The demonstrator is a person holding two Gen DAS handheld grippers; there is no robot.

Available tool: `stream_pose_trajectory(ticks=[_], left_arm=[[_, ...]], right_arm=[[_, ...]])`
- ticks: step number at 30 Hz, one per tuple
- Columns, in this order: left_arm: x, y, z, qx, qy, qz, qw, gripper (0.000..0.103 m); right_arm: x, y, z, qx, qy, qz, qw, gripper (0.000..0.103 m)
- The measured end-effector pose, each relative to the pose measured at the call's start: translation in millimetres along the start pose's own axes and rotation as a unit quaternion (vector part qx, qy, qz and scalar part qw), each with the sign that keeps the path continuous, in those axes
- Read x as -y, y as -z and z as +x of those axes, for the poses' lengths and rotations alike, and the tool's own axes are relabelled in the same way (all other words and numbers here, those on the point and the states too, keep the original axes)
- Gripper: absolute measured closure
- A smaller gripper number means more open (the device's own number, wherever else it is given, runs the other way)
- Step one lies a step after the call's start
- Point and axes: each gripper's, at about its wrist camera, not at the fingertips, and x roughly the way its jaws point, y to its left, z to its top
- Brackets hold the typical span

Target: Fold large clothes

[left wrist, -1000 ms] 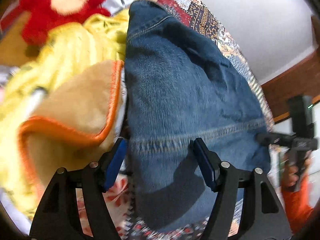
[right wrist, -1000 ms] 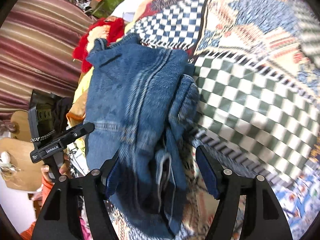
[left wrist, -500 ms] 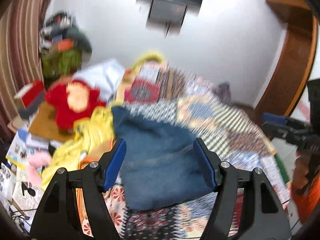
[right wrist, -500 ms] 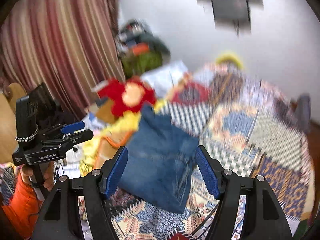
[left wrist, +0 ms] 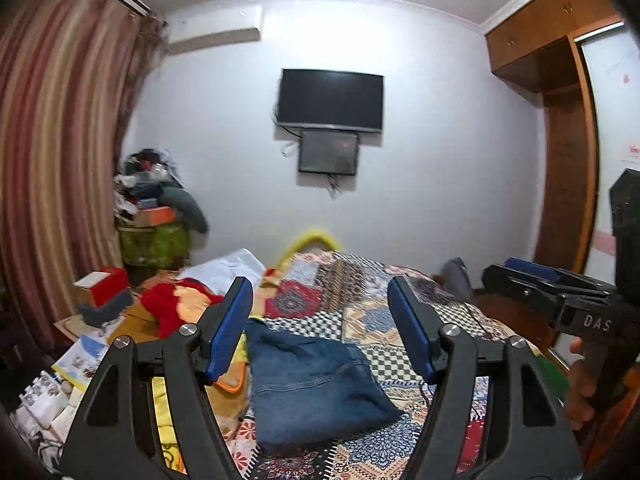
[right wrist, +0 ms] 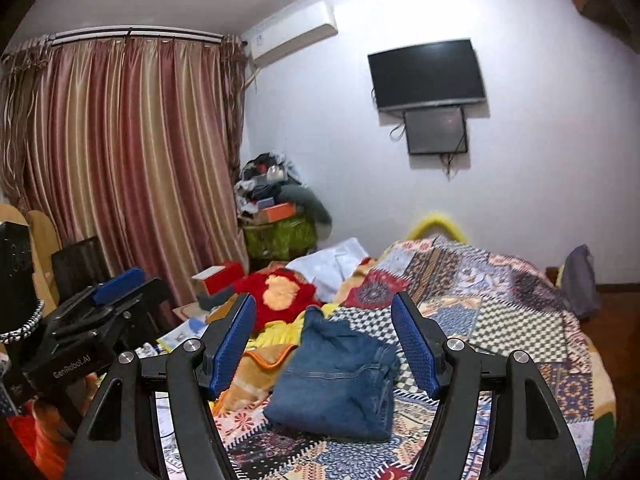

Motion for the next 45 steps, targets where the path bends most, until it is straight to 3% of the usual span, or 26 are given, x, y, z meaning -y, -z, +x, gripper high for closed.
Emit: stream_pose_trajectory(ticks=[1,3,4,6,9,14,45], left_arm=[[-0.4,0.9,-2.5,0.002,-0.005,-0.004,1.0000,0.030],[-0.1,4.2,-3.5,0.002,-0.016,-0.007,0.9998,0.015],[0.5,6.0,-4.9,0.004,-0.025,-0.006,0.9997,0.013],[1.9,8.5,-6.4,0.005,-0.036,-0.005,0.9993,0.006],[1.8,11.9,-6.5,0.003,-0.035,-0.007,0.9994,0.001],[6.5,15.0,-12.2,0.002,-0.030,0.001,0.9996,0.001],[-0.2,24.1,1.6,-0.023,-0.022,-0.001,0.9995,0.000]], right_arm=[[-3.1,1.4,-4.1,0.002,0.006,-0.007,1.000,0.035],[-8.5,4.0,-12.4,0.005,0.022,-0.021,1.000,0.032],[-11.3,5.6,-14.2,0.007,0.029,-0.026,0.999,0.027],[-17.1,8.1,-18.2,0.012,0.047,-0.036,0.998,0.008],[-22.2,10.7,-24.4,0.023,0.054,-0.039,0.998,0.000],[-25.5,11.1,-20.7,0.015,0.077,-0.044,0.996,0.000],[-10.6,16.8,-15.1,-0.003,0.067,-0.018,0.998,0.000]])
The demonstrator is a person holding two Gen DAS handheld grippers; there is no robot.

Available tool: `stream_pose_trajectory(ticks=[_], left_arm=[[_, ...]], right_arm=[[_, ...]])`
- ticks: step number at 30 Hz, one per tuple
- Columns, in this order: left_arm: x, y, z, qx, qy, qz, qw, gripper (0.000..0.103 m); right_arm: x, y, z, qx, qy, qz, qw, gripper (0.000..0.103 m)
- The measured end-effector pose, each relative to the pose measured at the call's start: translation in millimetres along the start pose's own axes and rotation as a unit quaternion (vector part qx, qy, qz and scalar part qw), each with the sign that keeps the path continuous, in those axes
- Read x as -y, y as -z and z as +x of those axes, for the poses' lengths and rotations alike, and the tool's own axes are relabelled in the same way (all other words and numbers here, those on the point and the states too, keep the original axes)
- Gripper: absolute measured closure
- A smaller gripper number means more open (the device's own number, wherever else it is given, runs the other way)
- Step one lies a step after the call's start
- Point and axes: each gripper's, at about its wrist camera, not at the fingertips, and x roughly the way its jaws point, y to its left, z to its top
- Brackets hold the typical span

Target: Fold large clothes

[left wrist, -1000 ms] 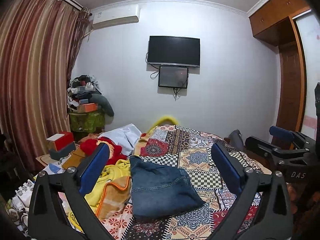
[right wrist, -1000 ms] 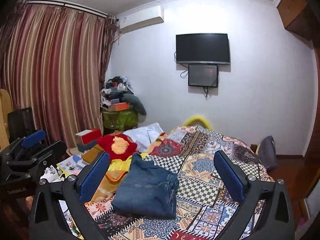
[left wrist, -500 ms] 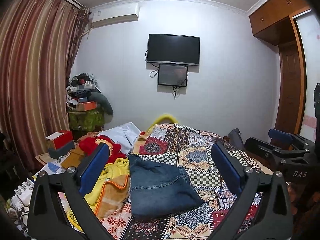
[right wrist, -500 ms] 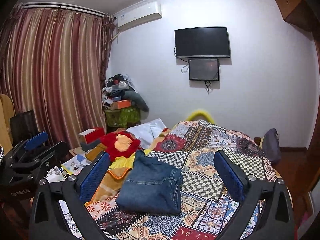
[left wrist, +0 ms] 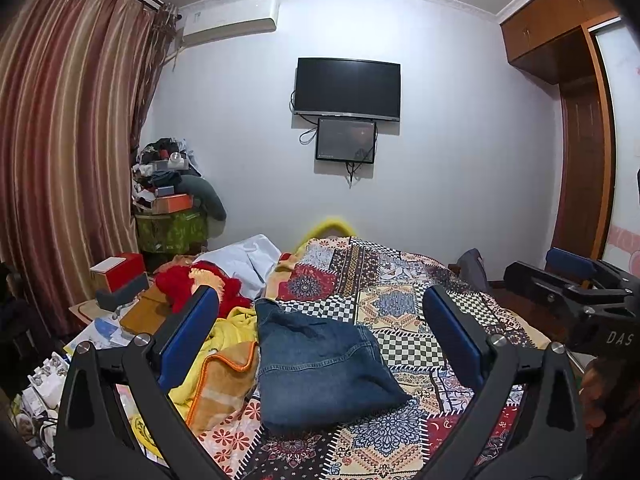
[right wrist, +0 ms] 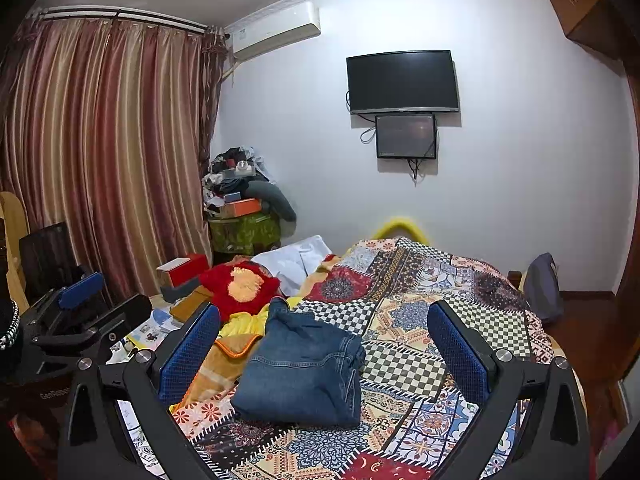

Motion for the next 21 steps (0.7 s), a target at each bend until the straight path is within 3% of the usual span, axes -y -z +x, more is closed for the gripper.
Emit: stream_pose_trajectory(ticks=[21], left_arm=[[-2.9,-2.7,1.3,-0.001,0.012,0.003,0.9999,0.000]], right_arm=[[-4.8,0.1,3.3,-0.002,0.004,0.005,1.000,0.000]])
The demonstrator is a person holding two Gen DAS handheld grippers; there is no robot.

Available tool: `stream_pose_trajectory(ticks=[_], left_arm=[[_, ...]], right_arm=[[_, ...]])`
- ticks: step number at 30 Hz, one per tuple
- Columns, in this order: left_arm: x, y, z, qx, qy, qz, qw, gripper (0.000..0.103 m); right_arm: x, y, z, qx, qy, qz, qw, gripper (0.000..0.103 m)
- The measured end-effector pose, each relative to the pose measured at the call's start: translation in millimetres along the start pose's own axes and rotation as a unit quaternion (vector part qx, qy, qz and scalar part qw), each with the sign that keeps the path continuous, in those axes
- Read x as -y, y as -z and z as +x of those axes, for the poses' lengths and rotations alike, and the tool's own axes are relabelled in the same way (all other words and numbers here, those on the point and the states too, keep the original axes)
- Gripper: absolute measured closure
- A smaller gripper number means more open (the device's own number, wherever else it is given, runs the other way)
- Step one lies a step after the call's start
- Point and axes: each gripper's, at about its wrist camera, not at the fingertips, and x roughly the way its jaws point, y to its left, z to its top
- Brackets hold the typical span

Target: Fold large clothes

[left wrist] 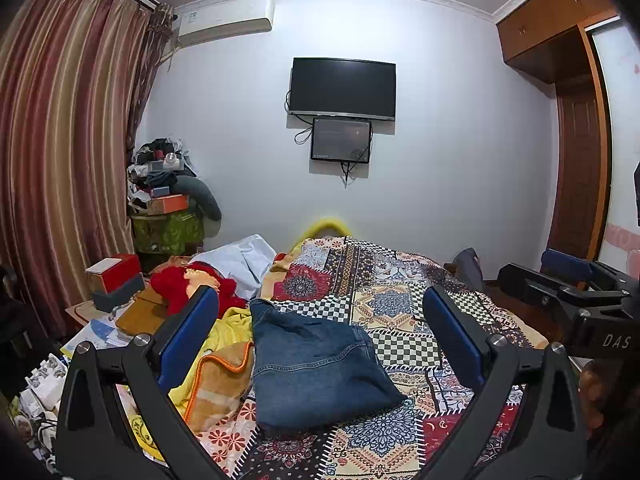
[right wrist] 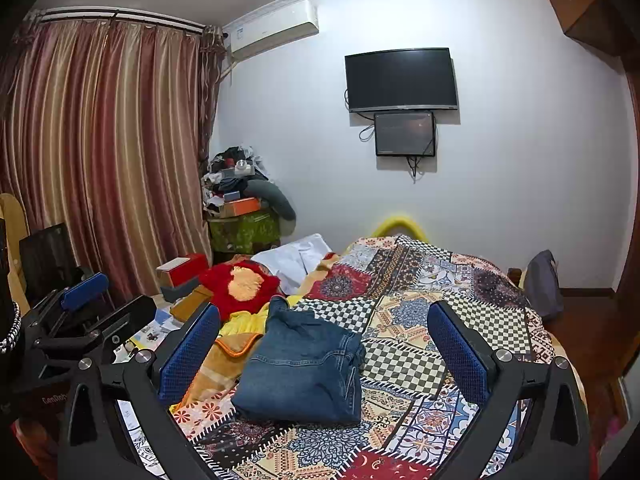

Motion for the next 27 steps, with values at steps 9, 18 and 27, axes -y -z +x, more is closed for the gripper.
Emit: stream_pose_trajectory(ticks=[9,18,27], left_arm=[[2.4,-0.4,-0.2,-0.002,0.004,-0.003,1.0000,0.000],[5.8,0.4,-1.6,-0.002,0.009,-0.003,1.0000,0.000],[5.1,0.5,-0.5,-0.002,0.015,-0.006,0.9999,0.000]], right_arm=[[-2.8,0.0,-0.6,0.003,-0.002,-0.003,1.000,0.000],[-1.3,0.0,-0.7,0.003,-0.001,0.002,1.000,0.000],[-0.8,-0.7,4.6,-0.006,0.005,0.013,1.000,0.000]])
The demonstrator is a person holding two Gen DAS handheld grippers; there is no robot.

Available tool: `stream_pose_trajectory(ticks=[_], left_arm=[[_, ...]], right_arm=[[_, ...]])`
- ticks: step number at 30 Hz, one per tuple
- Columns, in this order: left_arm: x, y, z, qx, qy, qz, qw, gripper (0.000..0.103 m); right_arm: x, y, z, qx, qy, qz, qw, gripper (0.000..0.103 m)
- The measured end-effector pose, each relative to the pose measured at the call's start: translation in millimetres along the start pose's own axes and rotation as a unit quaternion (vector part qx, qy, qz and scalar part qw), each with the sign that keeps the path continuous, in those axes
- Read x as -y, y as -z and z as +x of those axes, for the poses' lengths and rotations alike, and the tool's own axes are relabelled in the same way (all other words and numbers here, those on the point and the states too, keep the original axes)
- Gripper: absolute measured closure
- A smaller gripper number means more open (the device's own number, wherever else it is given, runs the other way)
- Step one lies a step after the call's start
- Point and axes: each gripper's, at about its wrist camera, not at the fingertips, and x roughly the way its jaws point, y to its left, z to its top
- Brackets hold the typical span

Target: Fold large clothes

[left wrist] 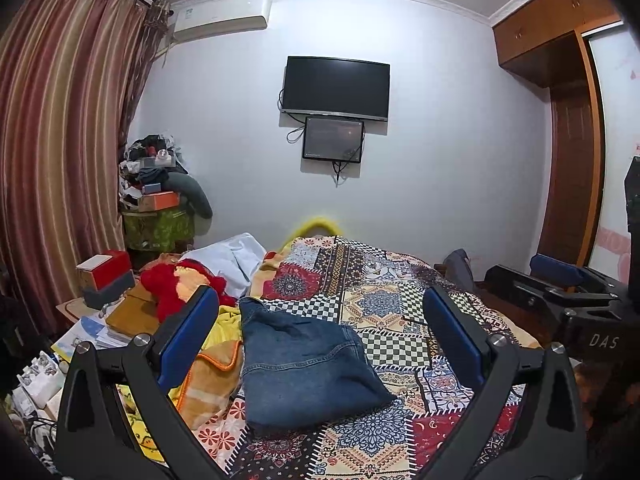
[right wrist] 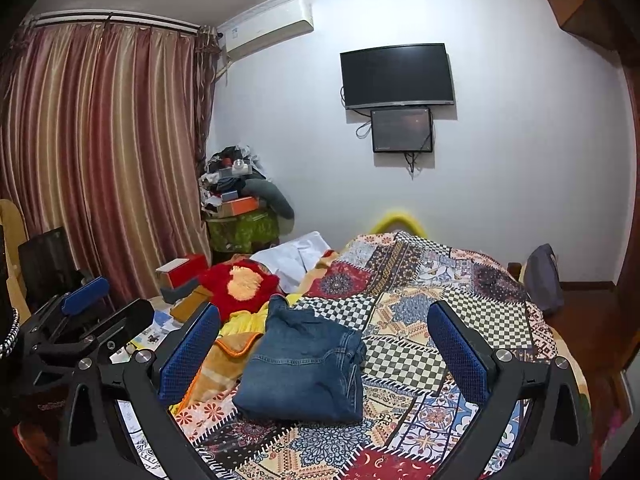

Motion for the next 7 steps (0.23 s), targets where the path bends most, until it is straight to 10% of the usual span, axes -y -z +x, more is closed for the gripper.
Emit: stream_pose_trajectory(ticks=[7], left_arm=[[-1.0,0.8,1.5,-0.003,0.001,0.000,1.0000,0.000]], right_arm=[[2.6,0.8,2.9,-0.003,0.000,0.011,1.000,0.000]])
